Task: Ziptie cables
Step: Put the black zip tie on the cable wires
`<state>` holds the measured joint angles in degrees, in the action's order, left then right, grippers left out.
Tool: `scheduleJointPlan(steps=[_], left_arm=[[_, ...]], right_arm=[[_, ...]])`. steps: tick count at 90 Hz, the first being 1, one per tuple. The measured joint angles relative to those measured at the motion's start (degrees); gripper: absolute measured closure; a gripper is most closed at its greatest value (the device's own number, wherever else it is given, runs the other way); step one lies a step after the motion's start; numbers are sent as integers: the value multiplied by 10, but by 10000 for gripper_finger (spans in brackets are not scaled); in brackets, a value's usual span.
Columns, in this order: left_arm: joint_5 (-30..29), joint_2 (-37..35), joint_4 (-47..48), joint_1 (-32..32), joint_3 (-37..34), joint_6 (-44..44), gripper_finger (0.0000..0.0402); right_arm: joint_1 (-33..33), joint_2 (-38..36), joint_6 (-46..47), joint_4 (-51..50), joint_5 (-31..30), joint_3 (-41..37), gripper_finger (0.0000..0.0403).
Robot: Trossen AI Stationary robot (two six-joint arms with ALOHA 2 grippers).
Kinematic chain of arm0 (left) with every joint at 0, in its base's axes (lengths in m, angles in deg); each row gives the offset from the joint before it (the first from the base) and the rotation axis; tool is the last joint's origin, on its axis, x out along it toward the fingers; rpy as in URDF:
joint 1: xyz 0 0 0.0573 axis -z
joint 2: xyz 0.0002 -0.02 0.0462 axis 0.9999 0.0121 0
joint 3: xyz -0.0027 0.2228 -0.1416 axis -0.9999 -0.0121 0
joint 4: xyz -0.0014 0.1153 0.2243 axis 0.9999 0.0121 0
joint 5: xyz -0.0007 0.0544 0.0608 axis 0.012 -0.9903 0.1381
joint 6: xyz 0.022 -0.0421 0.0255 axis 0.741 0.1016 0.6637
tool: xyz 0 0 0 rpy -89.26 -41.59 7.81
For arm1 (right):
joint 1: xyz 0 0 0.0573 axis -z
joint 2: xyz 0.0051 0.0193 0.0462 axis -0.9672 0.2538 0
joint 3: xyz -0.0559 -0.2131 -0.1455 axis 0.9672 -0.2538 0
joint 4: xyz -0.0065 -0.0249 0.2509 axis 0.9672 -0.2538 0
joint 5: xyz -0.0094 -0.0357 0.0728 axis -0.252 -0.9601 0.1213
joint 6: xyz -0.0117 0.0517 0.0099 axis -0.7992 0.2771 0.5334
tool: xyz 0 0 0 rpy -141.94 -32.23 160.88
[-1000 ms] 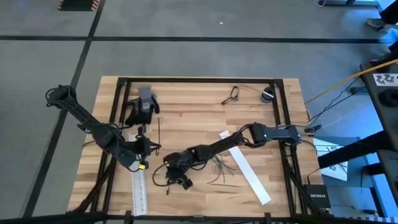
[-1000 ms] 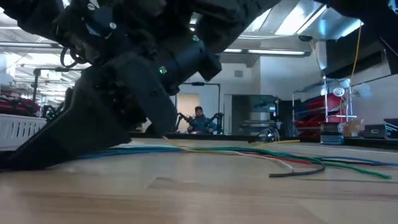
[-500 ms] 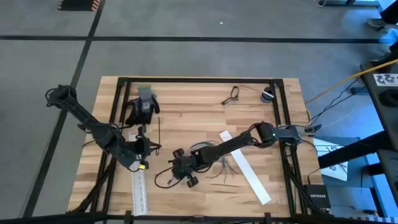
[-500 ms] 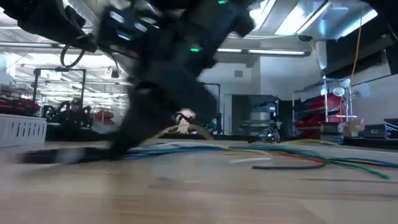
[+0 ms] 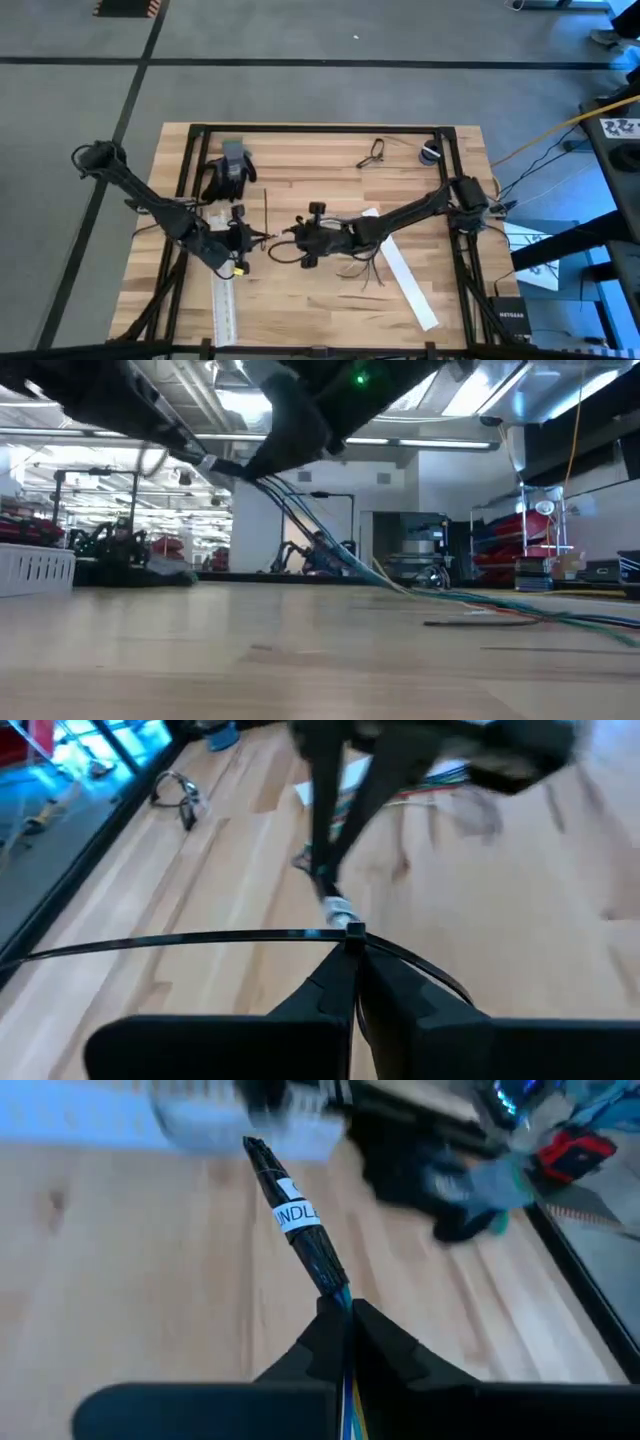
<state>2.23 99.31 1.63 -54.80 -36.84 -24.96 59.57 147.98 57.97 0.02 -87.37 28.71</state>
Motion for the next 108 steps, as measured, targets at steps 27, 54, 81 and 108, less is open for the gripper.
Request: scheduleJointPlan(steps=[27,54,81,108], left_arm=[[-9,13,-42,-28,0,18,402],[25,56,-130,-61,0,71,402],[27,72,-170,-91,0,81,402],[29,72,-172,-110,0,78,402]], right_arm=[[-4,1,9,39,14,0,403],[-3,29,5,93,34,4,403],[-4,29,-12,72,83,7,403],[-3,29,-29,66,78,7,351]])
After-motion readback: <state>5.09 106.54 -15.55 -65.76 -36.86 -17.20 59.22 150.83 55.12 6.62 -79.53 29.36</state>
